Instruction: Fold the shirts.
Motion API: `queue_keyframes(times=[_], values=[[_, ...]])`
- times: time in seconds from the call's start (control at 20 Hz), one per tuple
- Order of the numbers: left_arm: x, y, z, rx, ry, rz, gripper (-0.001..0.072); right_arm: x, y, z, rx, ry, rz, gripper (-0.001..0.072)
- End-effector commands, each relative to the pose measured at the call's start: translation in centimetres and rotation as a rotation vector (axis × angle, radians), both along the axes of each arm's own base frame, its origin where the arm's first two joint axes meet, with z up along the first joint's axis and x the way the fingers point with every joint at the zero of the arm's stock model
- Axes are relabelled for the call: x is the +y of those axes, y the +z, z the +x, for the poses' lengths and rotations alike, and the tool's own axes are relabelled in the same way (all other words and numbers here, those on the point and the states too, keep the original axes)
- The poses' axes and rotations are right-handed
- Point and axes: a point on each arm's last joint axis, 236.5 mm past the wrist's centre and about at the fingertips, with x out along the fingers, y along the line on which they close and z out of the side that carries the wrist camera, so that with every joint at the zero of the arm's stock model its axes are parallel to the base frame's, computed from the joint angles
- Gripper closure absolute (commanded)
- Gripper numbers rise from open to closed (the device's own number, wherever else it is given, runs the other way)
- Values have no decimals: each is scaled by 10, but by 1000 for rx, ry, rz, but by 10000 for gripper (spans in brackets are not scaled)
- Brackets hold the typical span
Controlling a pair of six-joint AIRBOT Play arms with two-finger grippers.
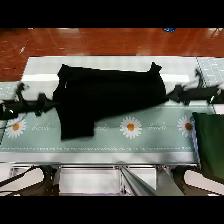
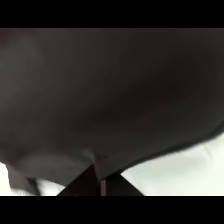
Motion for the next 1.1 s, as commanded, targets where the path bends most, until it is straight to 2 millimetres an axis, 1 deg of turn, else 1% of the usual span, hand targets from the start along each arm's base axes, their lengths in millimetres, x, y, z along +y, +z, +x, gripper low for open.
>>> queue_keyframes(times=[0.0,0.05,0.1,0.15,0.2,0.25,0.3,0.35,0.4,0.45,0.55,0.65,0.75,0.85,0.9,0.95,1.05], values=[[2,156,48,-391,31,-34,689,-7,144,43,-325,26,-90,687],[2,215,53,-530,30,-5,689,-11,189,49,-427,17,-131,687],[2,266,52,-652,23,46,689,-14,237,50,-534,8,-175,687],[1,320,45,-779,20,108,689,-15,278,46,-627,-5,-219,687],[1,369,34,-896,27,171,689,-16,318,37,-718,-20,-262,687],[0,410,21,-994,33,228,689,-15,354,23,-804,-33,-303,687],[-2,446,5,-1070,43,278,689,-12,382,7,-872,-43,-335,687],[-6,478,-14,-1143,50,336,689,-8,407,-13,-938,-53,-367,687],[-10,502,-33,-1199,61,393,689,-5,424,-32,-988,-63,-395,687],[-14,522,-52,-1243,76,452,689,-4,437,-52,-1025,-76,-436,687],[-24,547,-91,-1315,106,580,689,-3,454,-95,-1075,-99,-533,687],[-27,553,-123,-1335,155,748,689,-2,463,-133,-1097,-125,-608,686],[-20,554,-151,-1304,241,903,689,-3,460,-165,-1079,-140,-666,687],[-14,549,-179,-1253,309,1015,689,-12,454,-190,-1038,-195,-717,687],[-14,546,-191,-1237,323,1041,689,-19,455,-201,-1029,-237,-740,687],[-18,543,-200,-1231,317,1039,689,-23,455,-209,-1027,-264,-758,687],[-25,535,-216,-1221,286,1009,689,-28,454,-219,-1011,-293,-774,686]])
